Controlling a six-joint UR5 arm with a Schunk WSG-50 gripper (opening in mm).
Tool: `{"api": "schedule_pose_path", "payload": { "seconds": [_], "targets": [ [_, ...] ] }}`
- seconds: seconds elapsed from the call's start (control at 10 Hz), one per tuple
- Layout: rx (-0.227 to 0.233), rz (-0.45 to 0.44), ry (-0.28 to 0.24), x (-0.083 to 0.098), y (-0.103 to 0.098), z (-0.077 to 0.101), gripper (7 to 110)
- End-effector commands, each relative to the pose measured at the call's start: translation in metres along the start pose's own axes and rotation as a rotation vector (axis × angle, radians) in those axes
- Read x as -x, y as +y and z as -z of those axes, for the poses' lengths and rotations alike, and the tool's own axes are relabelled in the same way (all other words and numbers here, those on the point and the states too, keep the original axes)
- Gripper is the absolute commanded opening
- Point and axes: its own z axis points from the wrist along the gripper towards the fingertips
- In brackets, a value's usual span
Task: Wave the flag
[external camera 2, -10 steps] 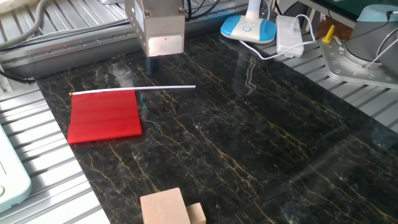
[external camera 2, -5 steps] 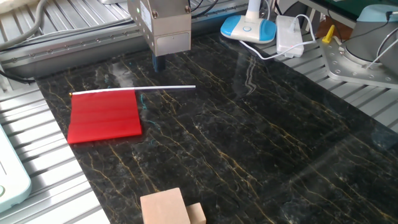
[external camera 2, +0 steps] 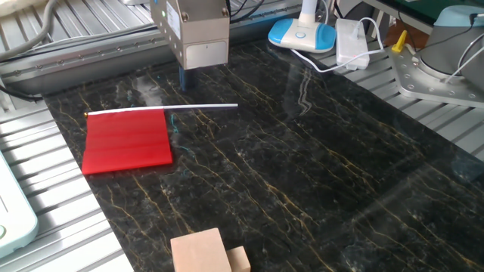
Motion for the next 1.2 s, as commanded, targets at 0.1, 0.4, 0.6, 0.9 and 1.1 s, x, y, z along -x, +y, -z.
{"api": "schedule_pose_path", "payload": {
  "seconds": [0.1, 0.4, 0.6, 0.9, 1.1],
  "targets": [
    [0.019, -0.02, -0.028, 0.007, 0.004, 0.001, 7],
    [0.041, -0.012, -0.046, 0.012, 0.009, 0.002, 7],
    [0.038, -0.017, -0.033, 0.008, 0.009, 0.002, 7],
    [0.045, -0.02, -0.027, 0.007, 0.01, 0.002, 7],
    [0.069, -0.012, -0.012, 0.019, 0.011, -0.007, 7]
  ]
}}
